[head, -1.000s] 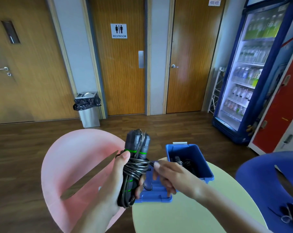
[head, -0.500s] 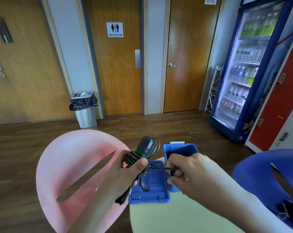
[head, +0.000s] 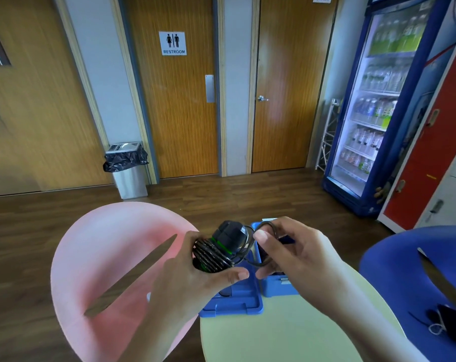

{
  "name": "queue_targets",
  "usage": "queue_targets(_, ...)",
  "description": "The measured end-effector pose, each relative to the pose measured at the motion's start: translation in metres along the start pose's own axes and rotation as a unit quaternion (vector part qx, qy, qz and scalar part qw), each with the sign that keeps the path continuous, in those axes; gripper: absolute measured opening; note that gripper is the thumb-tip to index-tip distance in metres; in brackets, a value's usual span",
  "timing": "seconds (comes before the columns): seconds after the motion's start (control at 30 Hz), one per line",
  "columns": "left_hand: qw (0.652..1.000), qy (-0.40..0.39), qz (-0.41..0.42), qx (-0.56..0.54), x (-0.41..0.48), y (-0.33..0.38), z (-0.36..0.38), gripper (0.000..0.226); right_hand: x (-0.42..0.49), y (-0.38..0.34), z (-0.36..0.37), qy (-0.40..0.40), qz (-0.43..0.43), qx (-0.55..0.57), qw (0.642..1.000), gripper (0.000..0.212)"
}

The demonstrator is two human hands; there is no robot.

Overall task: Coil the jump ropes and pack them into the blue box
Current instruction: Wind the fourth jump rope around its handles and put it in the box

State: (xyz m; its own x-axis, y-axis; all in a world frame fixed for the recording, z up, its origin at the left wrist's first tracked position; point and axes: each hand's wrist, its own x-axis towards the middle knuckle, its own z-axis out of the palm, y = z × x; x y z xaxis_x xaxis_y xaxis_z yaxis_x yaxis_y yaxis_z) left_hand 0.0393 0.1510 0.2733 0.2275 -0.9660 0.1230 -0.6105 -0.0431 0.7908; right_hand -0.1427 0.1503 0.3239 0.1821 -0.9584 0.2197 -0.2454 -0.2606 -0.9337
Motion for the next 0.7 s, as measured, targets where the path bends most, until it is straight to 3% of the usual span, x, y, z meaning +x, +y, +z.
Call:
queue_targets(0.3,1.000,-0.007,-0.004,-0.002,0.002,0.000,0.000,0.085,-0.008,0.013,0.000,-0.059,-0.107,-0.006,0.992,0.027)
queue_targets(0.7,1.000,-0.014,-0.015,0.020,0.001,0.006,0.000,0.078,0.004,0.021,0.015,0.176,-0.092,0.055,0.979,0.040)
